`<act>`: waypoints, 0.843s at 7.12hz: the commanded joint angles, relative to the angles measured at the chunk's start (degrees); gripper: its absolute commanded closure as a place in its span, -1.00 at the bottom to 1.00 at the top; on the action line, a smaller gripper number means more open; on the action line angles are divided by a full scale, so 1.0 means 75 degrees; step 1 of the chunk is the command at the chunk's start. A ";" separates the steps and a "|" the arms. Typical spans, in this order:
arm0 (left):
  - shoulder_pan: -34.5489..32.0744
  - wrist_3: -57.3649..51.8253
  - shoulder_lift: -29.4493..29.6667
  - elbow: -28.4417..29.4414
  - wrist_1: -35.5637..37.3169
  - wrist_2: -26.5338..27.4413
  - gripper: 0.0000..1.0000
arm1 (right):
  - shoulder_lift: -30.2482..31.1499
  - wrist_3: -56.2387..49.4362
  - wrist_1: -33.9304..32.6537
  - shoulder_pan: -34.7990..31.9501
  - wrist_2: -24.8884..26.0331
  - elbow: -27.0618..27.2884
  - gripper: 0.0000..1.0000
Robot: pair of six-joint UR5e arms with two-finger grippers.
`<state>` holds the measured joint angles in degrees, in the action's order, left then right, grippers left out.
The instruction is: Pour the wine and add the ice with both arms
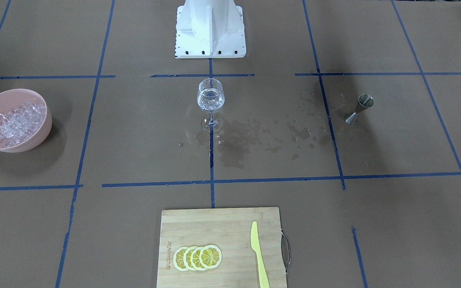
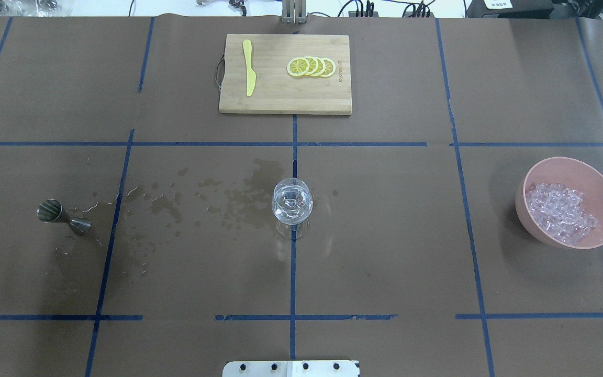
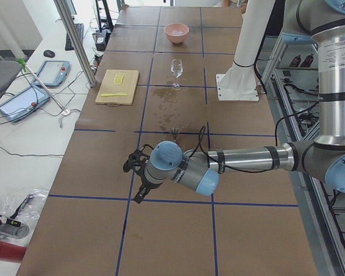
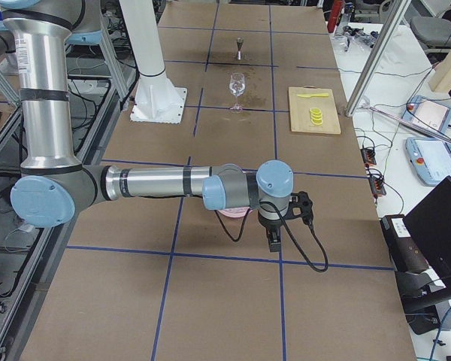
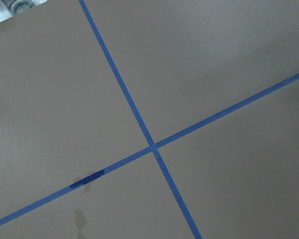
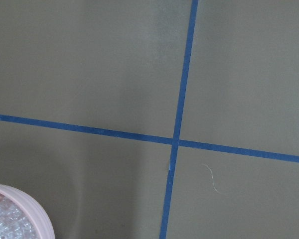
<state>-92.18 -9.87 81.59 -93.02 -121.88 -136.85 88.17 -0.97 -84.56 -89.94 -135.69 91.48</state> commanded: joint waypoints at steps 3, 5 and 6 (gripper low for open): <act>0.0161 0.0061 0.1720 -0.0150 0.3762 0.0048 -1.00 | -0.0143 0.0047 0.0903 0.0039 0.0045 -0.0585 -1.00; 0.0161 0.0038 0.2304 0.0307 0.4265 0.0876 -1.00 | -0.0201 0.0070 0.0939 0.0039 -0.0001 -0.0643 -1.00; 0.0161 0.0061 0.2270 0.0332 0.4158 0.0833 -1.00 | -0.0364 0.0071 0.0602 0.0062 -0.0025 -0.0631 -1.00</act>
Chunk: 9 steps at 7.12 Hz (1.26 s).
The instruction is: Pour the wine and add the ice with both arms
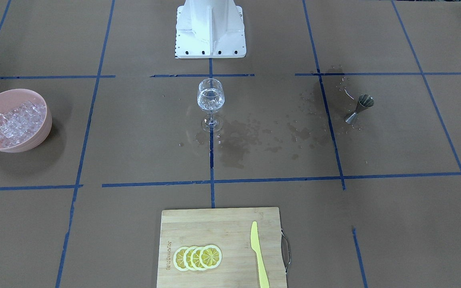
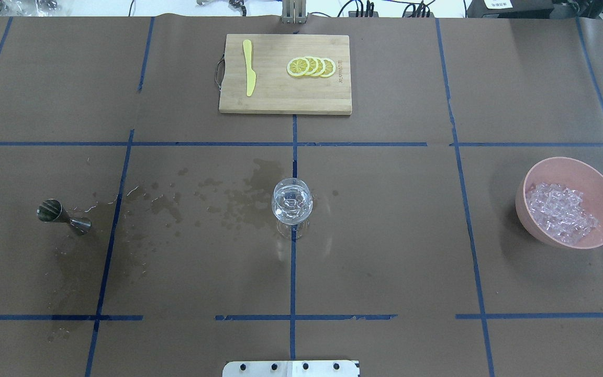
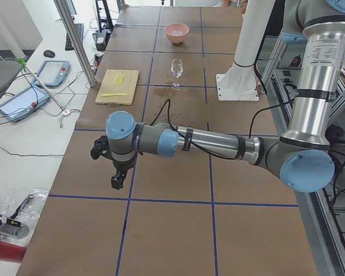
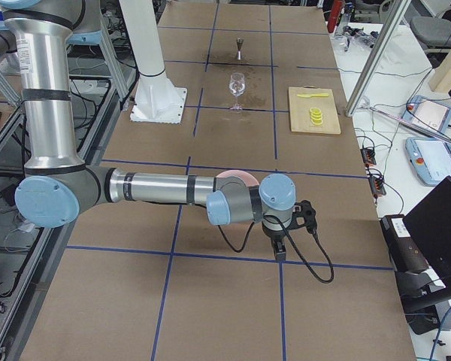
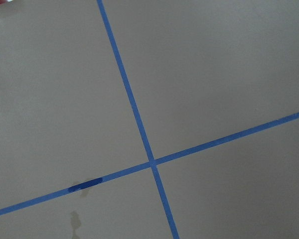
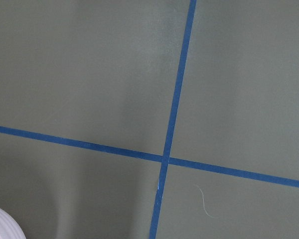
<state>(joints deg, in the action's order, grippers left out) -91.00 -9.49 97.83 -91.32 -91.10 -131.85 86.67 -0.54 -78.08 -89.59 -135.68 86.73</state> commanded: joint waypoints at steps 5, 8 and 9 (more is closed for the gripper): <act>-0.0007 0.0023 0.0012 -0.0278 -0.0042 -0.0055 -1.00 | -0.0517 -0.0104 -0.2023 -0.0019 -0.0259 0.0096 -1.00; 0.0016 0.0023 -0.0013 -0.0258 -0.0146 -0.0186 -1.00 | 0.0535 -0.0022 -0.0299 -0.0007 -0.0539 0.0495 -1.00; 0.0028 0.0023 -0.0002 -0.0153 -0.0135 -0.0175 -1.00 | 0.0630 0.0002 0.0071 -0.0007 -0.0971 0.0472 -1.00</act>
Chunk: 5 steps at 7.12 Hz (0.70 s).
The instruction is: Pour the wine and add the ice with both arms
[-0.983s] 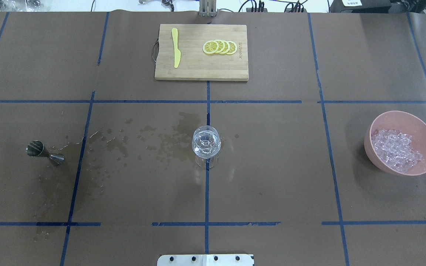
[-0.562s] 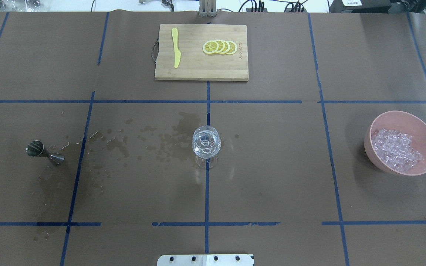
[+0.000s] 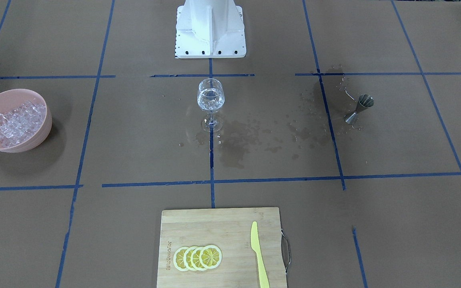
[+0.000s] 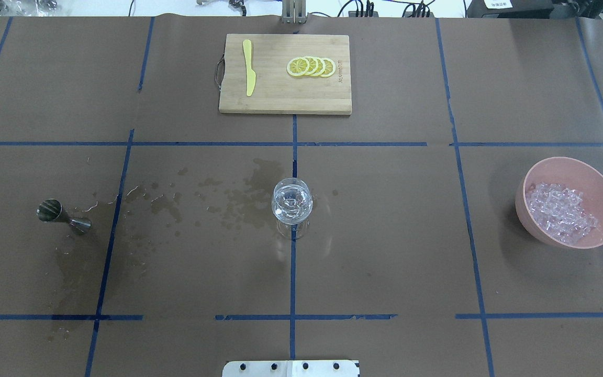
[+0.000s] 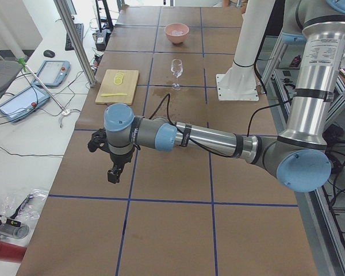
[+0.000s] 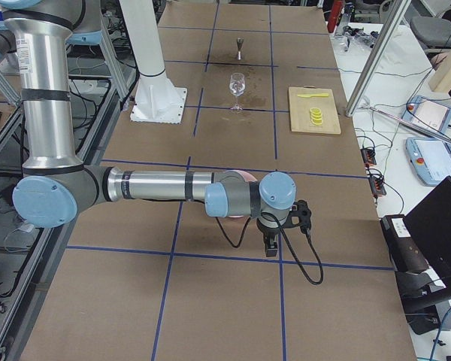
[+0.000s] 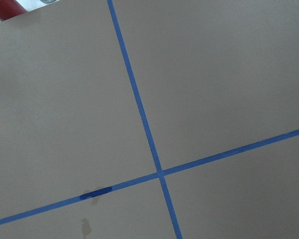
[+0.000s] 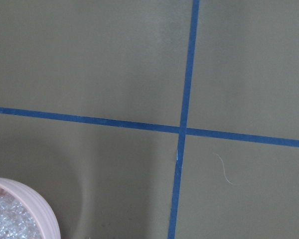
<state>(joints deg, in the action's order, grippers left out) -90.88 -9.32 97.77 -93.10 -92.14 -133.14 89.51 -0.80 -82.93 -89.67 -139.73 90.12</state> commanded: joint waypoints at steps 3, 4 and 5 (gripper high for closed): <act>0.0012 0.0000 -0.0063 -0.0031 0.0829 -0.0466 -1.00 | -0.0075 0.0199 0.0570 0.0457 0.0006 0.0078 -1.00; 0.0012 -0.0035 -0.0075 -0.0124 0.1161 -0.0609 -1.00 | -0.0447 0.0352 -0.0161 0.0540 0.0032 0.0090 -1.00; 0.0012 -0.0058 -0.0075 -0.0079 0.1094 -0.0611 -1.00 | -0.0764 0.0353 -0.0900 0.0611 0.0067 0.0090 -1.00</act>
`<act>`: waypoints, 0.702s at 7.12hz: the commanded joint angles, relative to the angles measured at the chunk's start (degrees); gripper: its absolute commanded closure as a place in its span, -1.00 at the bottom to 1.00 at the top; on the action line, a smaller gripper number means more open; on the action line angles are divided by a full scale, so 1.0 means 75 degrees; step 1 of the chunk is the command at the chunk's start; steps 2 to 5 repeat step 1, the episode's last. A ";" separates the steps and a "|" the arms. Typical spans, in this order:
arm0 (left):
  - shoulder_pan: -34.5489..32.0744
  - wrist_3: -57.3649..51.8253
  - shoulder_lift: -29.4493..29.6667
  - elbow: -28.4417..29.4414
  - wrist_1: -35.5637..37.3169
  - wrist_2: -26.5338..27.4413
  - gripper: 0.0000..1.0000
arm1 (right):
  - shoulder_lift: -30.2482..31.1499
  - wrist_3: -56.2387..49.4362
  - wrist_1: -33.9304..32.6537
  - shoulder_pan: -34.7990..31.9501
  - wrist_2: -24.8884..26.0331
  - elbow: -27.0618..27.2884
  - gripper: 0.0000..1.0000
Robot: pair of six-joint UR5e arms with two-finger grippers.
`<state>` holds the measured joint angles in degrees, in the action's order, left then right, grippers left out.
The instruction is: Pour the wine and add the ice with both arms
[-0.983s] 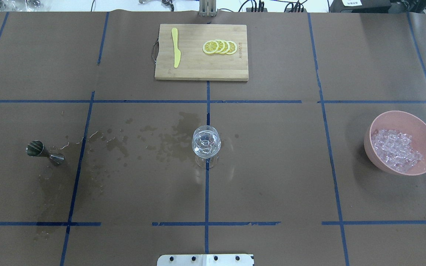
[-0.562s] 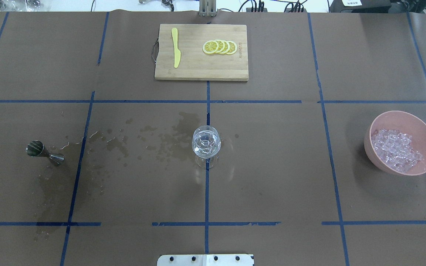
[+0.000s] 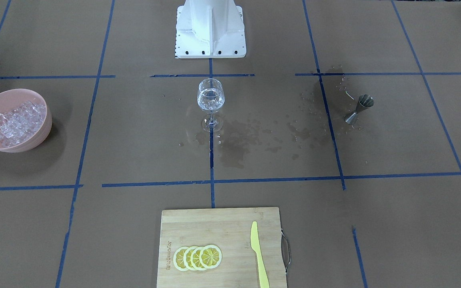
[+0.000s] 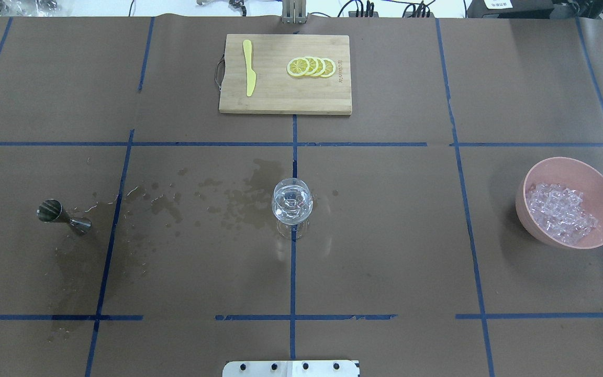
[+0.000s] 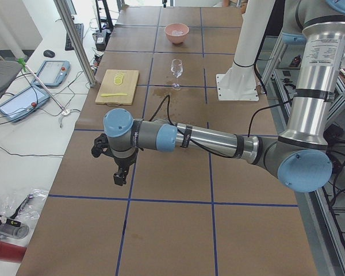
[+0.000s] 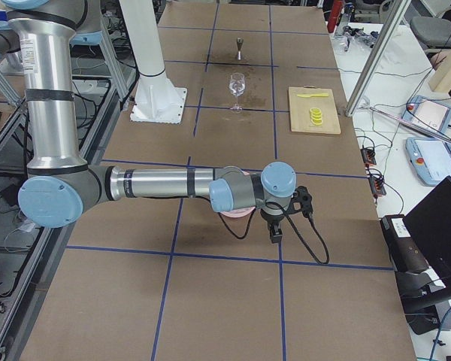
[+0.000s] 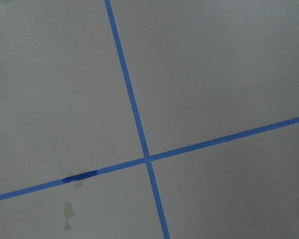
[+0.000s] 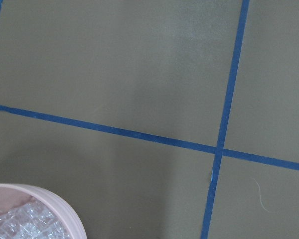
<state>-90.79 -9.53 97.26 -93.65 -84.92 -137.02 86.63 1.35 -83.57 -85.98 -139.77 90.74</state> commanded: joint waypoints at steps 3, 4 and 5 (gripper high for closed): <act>0.0000 -0.0030 0.0005 -0.0017 0.0119 -0.0094 -1.00 | -0.0336 0.0066 -0.0857 0.0120 0.0178 0.0007 -1.00; 0.0000 -0.0030 0.0005 -0.0017 0.0119 -0.0094 -1.00 | -0.0336 0.0066 -0.0857 0.0120 0.0178 0.0007 -1.00; 0.0000 -0.0030 0.0005 -0.0017 0.0119 -0.0094 -1.00 | -0.0336 0.0066 -0.0857 0.0120 0.0178 0.0007 -1.00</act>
